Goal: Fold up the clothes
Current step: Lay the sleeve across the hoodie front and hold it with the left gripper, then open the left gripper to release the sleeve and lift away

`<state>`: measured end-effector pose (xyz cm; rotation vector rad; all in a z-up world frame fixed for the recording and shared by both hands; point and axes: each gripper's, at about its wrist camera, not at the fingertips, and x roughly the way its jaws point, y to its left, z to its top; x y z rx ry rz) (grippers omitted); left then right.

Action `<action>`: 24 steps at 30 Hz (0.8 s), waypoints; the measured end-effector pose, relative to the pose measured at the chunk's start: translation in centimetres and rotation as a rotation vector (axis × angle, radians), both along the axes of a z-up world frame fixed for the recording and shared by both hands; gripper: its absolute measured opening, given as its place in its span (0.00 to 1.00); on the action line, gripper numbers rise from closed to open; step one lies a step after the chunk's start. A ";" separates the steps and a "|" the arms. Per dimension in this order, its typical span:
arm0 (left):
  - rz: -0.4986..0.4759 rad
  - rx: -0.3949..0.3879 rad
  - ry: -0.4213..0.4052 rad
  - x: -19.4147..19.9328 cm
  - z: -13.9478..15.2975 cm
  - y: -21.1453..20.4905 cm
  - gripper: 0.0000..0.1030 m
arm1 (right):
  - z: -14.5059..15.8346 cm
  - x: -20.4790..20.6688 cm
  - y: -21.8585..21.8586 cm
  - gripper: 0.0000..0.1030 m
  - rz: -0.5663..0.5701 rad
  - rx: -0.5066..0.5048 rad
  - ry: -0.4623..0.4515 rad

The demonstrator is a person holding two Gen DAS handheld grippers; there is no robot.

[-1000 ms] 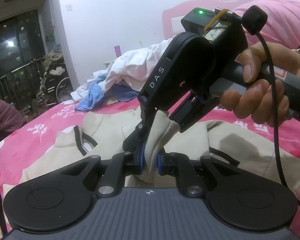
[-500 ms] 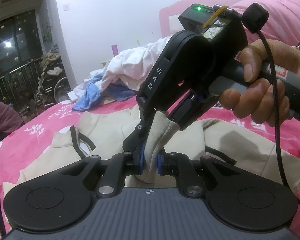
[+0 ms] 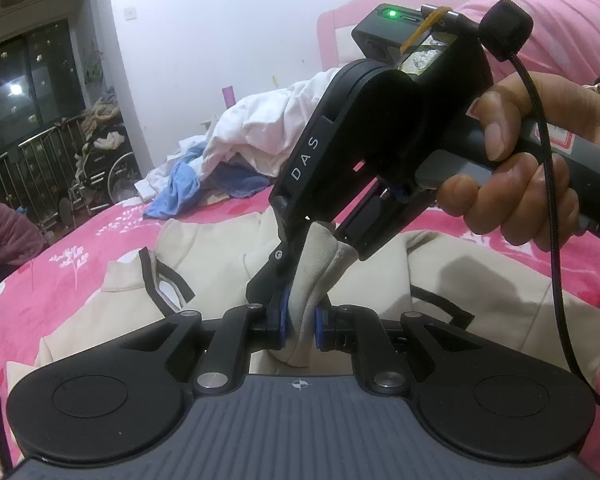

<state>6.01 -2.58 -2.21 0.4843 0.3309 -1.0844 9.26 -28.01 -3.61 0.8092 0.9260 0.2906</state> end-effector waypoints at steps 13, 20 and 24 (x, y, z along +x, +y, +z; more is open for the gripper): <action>-0.014 -0.018 0.016 -0.2 0.5 -0.1 0.11 | 0.4 -0.7 -0.3 0.10 -0.004 -0.014 -0.028; -0.027 0.037 0.031 -0.8 -0.1 -0.4 0.20 | -0.6 -1.3 -0.9 0.10 -0.026 -0.017 0.001; -0.026 0.061 0.090 -1.0 -0.4 0.6 0.25 | -1.2 -1.1 -1.9 0.10 -0.054 -0.011 0.018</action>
